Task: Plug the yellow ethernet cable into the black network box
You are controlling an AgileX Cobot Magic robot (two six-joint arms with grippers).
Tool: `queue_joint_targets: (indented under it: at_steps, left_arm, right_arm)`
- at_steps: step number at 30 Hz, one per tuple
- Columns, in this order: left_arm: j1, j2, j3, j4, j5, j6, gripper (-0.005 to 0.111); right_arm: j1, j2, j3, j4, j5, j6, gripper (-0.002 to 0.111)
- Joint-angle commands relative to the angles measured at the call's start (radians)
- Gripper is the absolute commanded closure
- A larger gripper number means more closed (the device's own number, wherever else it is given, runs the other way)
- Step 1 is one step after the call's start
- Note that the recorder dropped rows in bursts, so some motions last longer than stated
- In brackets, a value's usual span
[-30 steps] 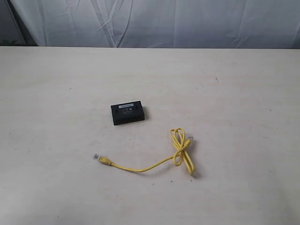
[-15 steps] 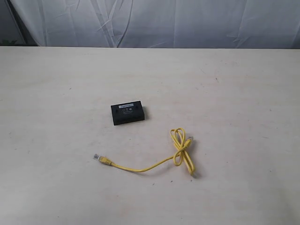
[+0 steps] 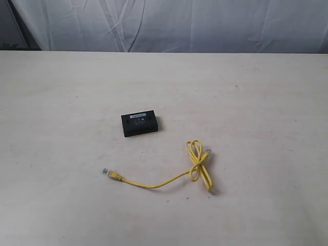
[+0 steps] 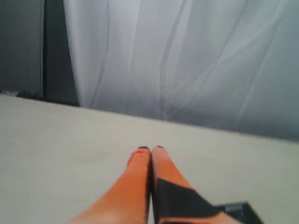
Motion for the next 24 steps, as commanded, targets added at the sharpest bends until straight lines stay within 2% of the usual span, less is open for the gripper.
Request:
queue_joint_targets:
  at_steps: [1, 6, 8, 11, 14, 17, 24]
  left_arm:
    - [0.0, 0.219, -0.146, -0.094, 0.231, 0.264, 0.106]
    - [0.0, 0.404, -0.231, -0.259, 0.346, 0.421, 0.106]
    - [0.0, 0.503, -0.259, -0.326, 0.38, 0.467, 0.107]
    - [0.0, 0.585, -0.304, -0.35, 0.419, 0.479, 0.107]
    - [0.0, 0.661, -0.355, -0.395, 0.438, 0.487, 0.107]
    - [-0.045, 0.743, -0.422, -0.382, 0.456, 0.487, 0.107]
    - [-0.201, 0.988, -0.592, -0.312, 0.449, 0.485, 0.107]
  right_arm:
    - [-0.005, -0.005, 0.002, 0.031, -0.019, -0.001, 0.109]
    - [-0.005, -0.005, 0.002, 0.126, -0.036, -0.001, 0.109]
    - [-0.005, -0.005, 0.002, 0.231, -0.066, 0.012, 0.109]
    - [-0.005, -0.005, 0.002, 0.388, -0.057, 0.024, 0.109]
    - [-0.005, -0.005, 0.002, 0.4, -0.012, 0.024, 0.109]
    - [-0.005, -0.005, 0.002, 0.4, 0.019, 0.024, 0.109]
    - [0.01, -0.005, 0.002, 0.404, 0.054, 0.02, 0.109]
